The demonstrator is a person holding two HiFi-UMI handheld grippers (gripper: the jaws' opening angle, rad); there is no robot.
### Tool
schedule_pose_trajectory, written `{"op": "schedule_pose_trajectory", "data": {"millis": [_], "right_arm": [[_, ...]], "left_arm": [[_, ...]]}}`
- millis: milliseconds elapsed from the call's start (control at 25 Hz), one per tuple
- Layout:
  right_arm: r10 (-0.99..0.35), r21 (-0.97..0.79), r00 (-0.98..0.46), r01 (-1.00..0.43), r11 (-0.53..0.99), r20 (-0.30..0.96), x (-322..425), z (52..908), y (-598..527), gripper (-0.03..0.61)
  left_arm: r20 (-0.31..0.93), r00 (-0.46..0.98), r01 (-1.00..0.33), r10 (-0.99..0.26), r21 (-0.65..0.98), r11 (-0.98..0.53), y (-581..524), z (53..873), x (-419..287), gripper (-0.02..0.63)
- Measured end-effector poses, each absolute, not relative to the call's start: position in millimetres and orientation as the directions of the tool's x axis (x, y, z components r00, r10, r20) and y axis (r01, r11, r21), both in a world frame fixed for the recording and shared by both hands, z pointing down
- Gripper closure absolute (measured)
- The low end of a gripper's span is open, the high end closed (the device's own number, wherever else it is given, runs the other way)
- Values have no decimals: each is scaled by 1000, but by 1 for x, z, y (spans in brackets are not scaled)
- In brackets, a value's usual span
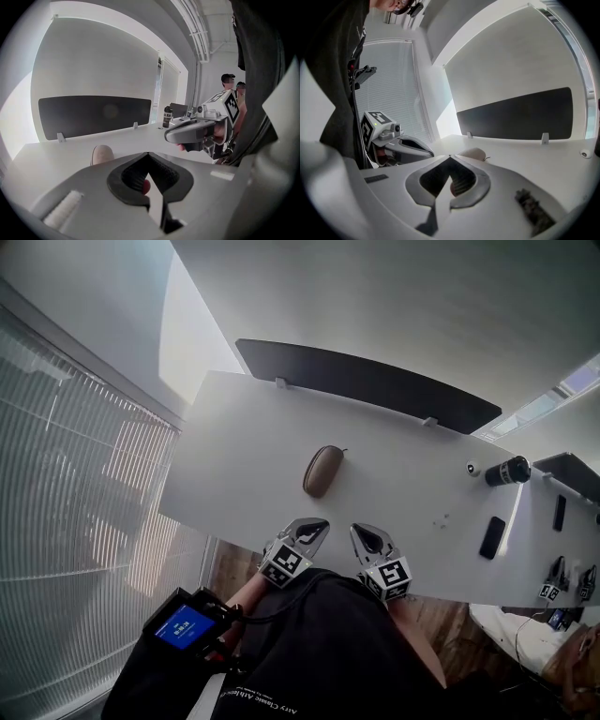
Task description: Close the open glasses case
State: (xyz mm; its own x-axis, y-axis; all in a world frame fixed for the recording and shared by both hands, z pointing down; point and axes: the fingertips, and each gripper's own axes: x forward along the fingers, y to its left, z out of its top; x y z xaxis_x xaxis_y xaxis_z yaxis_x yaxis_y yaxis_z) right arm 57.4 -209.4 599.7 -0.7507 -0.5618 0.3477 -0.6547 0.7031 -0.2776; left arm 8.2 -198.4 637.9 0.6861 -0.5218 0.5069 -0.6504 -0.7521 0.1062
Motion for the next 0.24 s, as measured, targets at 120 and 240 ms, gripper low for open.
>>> {"op": "schedule_pose_trajectory", "data": {"millis": [120, 240], "right_arm": [[-554, -285, -761, -643, 711, 338, 63, 597, -208, 575], [-548, -301, -768, -636, 711, 331, 69, 589, -207, 575]], "left_arm": [[507, 681, -655, -528, 100, -749, -197, 638, 16, 607], [514, 675, -664, -530, 110, -739, -193, 634, 24, 607]]}}
